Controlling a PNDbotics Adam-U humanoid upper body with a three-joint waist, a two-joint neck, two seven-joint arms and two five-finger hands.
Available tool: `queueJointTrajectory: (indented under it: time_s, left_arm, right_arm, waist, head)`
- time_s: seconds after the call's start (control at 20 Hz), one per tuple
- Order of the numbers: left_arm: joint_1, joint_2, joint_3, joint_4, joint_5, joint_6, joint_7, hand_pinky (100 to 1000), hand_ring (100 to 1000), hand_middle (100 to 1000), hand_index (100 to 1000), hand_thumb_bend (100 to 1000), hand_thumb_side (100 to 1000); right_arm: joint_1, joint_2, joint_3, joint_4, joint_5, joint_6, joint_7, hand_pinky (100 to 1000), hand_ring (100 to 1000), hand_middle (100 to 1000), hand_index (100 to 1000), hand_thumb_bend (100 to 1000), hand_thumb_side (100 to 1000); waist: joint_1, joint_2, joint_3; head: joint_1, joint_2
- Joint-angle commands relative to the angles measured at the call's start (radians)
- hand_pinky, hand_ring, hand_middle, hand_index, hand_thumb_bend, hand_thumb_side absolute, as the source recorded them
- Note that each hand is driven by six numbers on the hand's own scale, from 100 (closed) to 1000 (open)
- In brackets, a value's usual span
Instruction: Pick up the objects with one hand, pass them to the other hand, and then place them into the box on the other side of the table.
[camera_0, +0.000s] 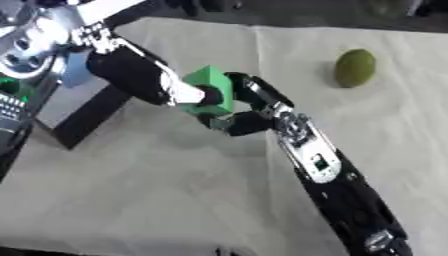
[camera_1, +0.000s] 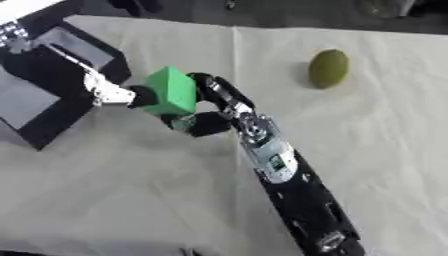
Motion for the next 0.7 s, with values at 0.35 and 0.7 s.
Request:
queueJointTrajectory:
  time_s: [0.35, 0.7]
  left_arm:
    - [-0.025, -0.017, -0.012, 0.083, -0.087, -0.046, -0.115, 861, 788, 772, 838, 752, 310]
    - [-0.02, -0.027, -0.018, 0.133, -0.157, -0.067, -0.114, 868, 797, 779, 846, 801, 294]
  right_arm:
    - [-0.005, 0.001, 0.014, -0.006, 0.027, -0.018, -0.057, 712, 655, 461, 496, 307, 100]
    - [-0.001, -0.029, 0.026, -0.043, 0.017, -0.018, -0.097, 710, 651, 460, 494, 321, 100]
  waist:
    - [0.003, -0.019, 0.002]
    - [0.0, -0.016, 0.003]
  head:
    - [0.011, 0.006]
    - [0.01, 0.001]
